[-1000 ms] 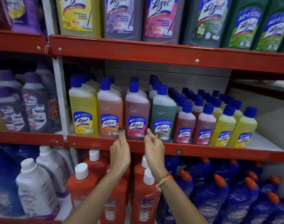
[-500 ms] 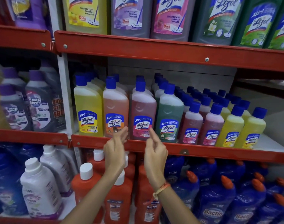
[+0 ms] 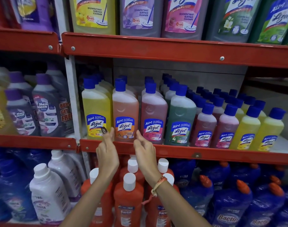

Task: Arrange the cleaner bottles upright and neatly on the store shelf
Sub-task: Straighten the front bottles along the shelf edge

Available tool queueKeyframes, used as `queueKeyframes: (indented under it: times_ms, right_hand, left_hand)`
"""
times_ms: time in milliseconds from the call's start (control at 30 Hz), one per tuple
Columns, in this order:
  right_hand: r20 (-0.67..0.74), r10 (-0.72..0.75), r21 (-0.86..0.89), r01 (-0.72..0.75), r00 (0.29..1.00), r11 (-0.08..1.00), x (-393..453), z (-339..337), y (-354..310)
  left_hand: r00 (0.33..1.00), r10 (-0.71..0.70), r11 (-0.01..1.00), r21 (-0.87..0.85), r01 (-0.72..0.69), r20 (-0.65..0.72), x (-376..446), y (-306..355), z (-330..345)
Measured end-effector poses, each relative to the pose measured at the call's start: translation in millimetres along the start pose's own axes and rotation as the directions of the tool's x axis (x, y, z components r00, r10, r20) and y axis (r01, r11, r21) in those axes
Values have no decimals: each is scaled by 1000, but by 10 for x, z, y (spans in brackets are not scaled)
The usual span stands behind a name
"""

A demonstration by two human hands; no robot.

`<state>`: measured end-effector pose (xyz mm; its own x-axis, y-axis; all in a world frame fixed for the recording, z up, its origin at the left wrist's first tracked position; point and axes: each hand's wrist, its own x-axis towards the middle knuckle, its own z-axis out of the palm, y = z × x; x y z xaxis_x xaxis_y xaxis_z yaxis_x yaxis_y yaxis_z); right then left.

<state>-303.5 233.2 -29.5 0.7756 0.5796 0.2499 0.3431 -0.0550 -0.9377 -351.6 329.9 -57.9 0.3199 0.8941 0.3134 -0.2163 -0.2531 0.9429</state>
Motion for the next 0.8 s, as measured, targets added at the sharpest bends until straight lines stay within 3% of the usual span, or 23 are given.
queueKeyframes:
  times_ms: [500,600,700,800]
  right_hand:
    - [-46,-22,41,24,999,999,-54,65,28]
    - [-102,-86,60,92,991,994,-133,205,73]
    - [19,-98,60,96,995,994,-124,373,76]
    - [156,-61,32,57,986,998,-57,518,-8]
  left_hand:
    - [999,5,1000,-2,-5,33,17,44,-79]
    - [995,53,994,-86,-60,-79,-34,101,-165]
    - [957,139,988,-26,-150,-254,40,107,-339]
    - [952,89,992,106,-61,-293,186,132,-454]
